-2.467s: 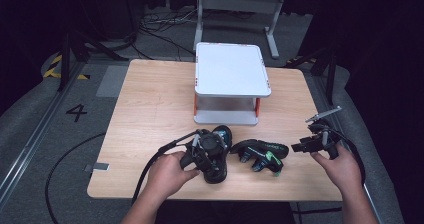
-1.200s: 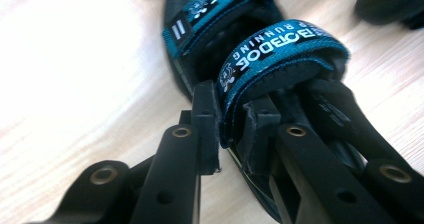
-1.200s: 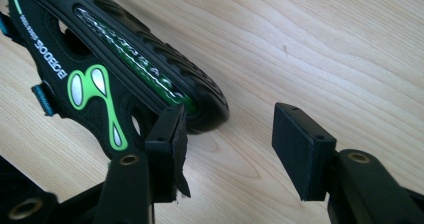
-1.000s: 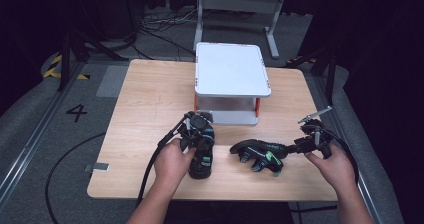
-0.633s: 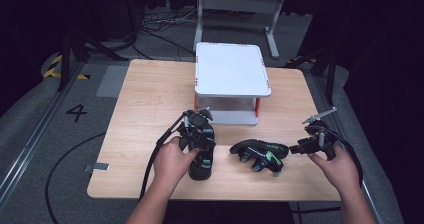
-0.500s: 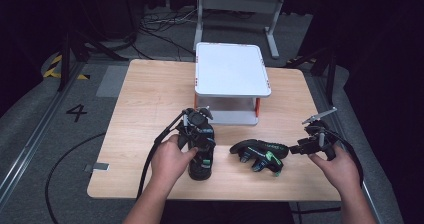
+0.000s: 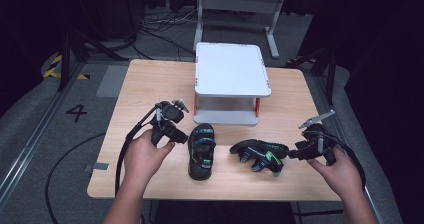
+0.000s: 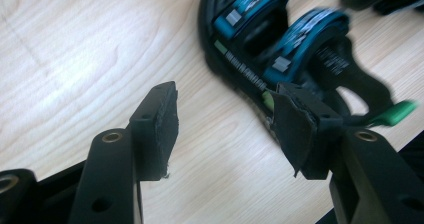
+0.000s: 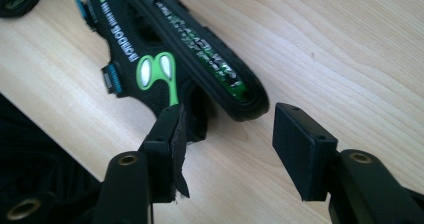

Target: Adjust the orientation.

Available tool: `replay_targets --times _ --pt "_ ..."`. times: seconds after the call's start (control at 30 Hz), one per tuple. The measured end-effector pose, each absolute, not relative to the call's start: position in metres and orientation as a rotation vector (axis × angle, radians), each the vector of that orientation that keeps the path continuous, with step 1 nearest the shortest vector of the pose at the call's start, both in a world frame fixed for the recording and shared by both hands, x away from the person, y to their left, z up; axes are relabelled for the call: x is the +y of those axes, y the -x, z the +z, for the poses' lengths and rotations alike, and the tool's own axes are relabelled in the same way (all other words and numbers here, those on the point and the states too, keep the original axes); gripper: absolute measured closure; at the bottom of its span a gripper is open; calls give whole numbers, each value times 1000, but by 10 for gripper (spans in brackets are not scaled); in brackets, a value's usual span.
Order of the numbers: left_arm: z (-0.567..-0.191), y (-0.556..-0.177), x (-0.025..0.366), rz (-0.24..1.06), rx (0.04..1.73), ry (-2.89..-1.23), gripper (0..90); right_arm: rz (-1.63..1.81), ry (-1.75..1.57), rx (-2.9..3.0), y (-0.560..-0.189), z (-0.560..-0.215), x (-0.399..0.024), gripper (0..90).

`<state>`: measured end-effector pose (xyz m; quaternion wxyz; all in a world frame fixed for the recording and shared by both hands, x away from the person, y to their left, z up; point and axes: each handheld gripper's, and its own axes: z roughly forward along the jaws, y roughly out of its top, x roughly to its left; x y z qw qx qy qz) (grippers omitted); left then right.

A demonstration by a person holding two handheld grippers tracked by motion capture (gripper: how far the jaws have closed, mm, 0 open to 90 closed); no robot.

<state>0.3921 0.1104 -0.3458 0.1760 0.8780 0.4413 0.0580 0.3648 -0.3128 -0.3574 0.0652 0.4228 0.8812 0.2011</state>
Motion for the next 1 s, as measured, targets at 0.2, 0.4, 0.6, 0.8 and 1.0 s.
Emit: replay_targets --times 0.2,0.4,0.6,0.8,1.0 --pt "-355 -395 122 149 1283 -2505 434 570 -1214 2705 -358 -354 -300 476" --pt "-363 -395 126 120 1307 -2519 429 513 -1159 2774 -354 -361 -284 476" --pt "-369 -395 120 91 1294 -2540 428 409 -1174 2843 -353 -374 -277 476" --pt "-371 -395 118 82 1282 -2543 428 280 -1210 2846 -358 -391 -275 453" --pt "-370 -396 119 76 1283 -2539 427 187 -1219 2861 -363 -407 -274 433"
